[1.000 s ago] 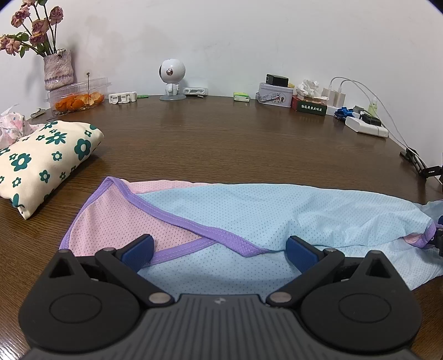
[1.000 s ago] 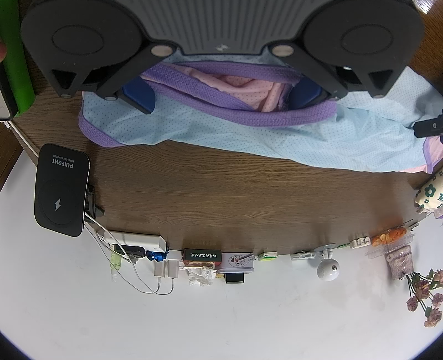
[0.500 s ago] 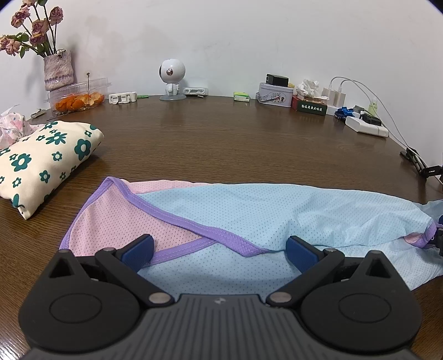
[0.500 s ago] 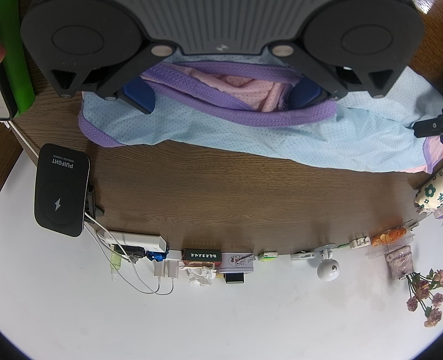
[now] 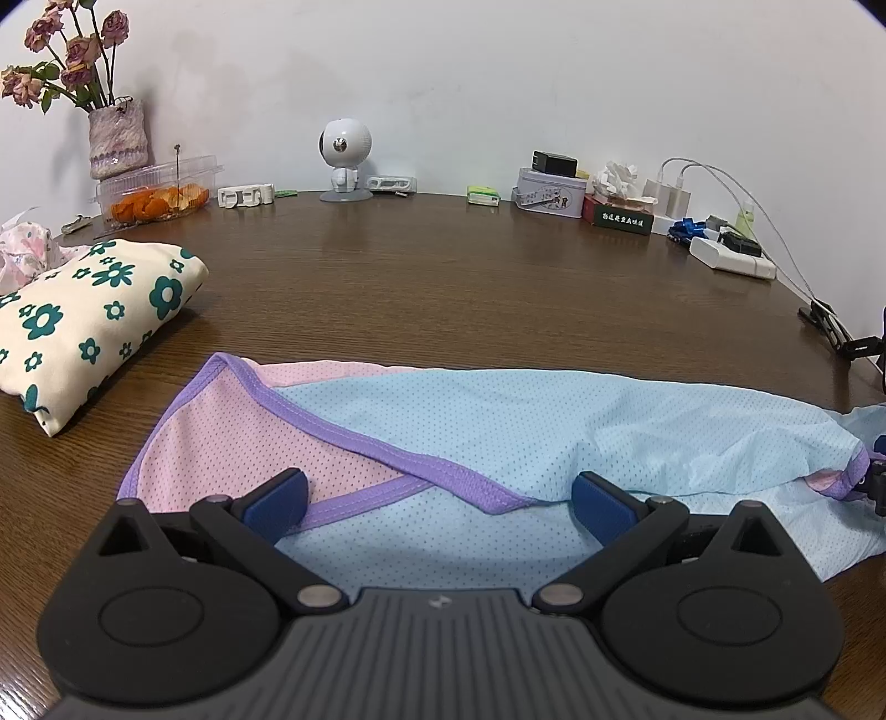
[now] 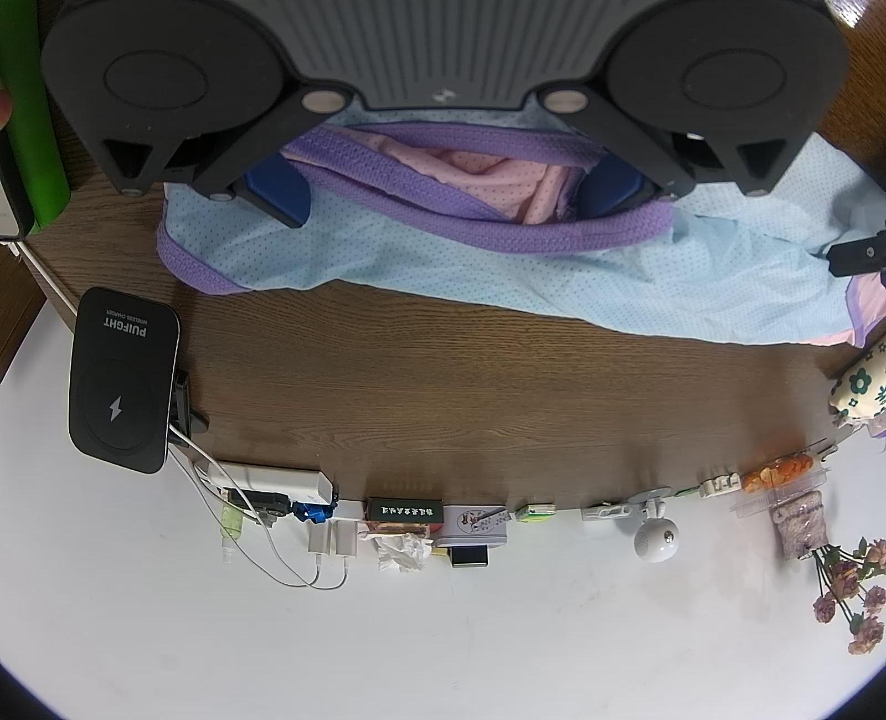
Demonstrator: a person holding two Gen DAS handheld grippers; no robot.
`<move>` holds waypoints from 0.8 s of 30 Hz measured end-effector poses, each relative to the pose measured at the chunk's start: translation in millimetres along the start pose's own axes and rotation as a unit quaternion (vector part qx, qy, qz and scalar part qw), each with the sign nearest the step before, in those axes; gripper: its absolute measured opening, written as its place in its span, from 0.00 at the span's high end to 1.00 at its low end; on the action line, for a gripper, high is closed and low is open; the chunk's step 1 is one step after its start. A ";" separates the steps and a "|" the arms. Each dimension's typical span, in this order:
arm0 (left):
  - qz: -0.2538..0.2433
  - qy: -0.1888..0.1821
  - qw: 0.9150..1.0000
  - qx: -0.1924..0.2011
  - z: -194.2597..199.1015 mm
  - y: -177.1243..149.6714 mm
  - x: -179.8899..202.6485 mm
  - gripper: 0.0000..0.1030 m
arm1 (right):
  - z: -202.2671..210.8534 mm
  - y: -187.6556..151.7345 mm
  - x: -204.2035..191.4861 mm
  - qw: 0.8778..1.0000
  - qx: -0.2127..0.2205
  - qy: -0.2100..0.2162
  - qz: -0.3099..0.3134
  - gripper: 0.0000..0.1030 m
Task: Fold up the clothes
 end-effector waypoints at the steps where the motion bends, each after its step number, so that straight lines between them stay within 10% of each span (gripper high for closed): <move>1: 0.000 0.000 1.000 0.000 0.0 0.1 -0.2 0.00 | 0.0 0.0 0.0 1.000 0.000 0.000 0.000 0.00; 24: 0.004 -0.001 1.000 0.002 0.7 1.1 0.2 0.00 | 0.0 -0.1 0.0 1.000 0.000 0.000 0.001 0.00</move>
Point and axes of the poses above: each gripper's, at about its wrist camera, not at the fingertips, and z roughly against the way its jaws point, x to its right, y to its top, the point moved 3 cm from there along -z, roughly the way its jaws point, and after that the axes turned 2 degrees about -y, right-handed, at the moved point
